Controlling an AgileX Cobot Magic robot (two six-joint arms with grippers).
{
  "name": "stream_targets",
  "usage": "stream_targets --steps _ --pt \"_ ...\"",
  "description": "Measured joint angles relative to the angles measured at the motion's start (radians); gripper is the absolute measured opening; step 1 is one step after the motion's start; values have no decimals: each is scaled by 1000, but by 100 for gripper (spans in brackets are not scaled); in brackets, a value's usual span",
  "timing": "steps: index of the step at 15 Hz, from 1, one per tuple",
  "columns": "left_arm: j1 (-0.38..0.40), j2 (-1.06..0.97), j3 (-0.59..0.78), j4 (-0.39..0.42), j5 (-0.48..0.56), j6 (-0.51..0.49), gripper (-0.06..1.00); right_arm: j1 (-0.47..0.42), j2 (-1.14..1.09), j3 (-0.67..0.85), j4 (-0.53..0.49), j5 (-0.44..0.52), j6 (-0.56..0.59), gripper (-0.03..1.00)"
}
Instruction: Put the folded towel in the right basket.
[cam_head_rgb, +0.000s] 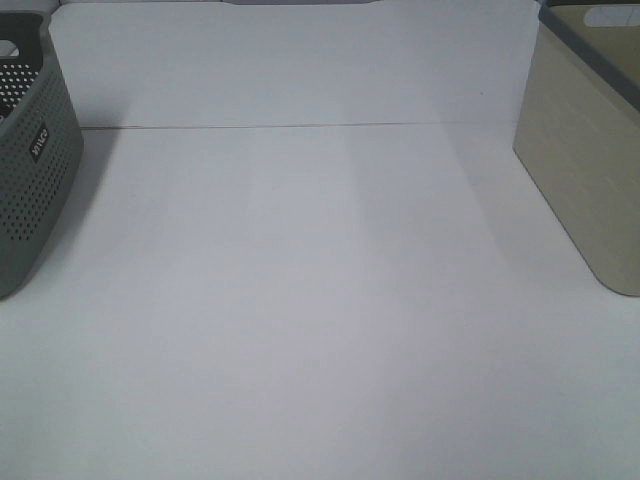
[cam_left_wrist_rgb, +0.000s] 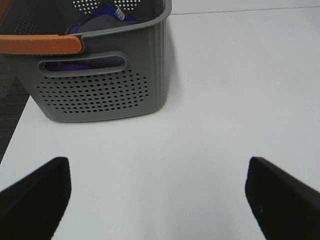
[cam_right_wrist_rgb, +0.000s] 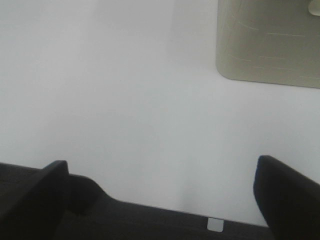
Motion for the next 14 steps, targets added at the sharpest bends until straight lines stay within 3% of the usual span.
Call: stream_targets --steps 5,14 --pt "0 0 0 0 0 0 88 34 -262 155 -132 -63 74 96" --pt "0 0 0 0 0 0 88 34 -273 190 -101 -84 88 96"
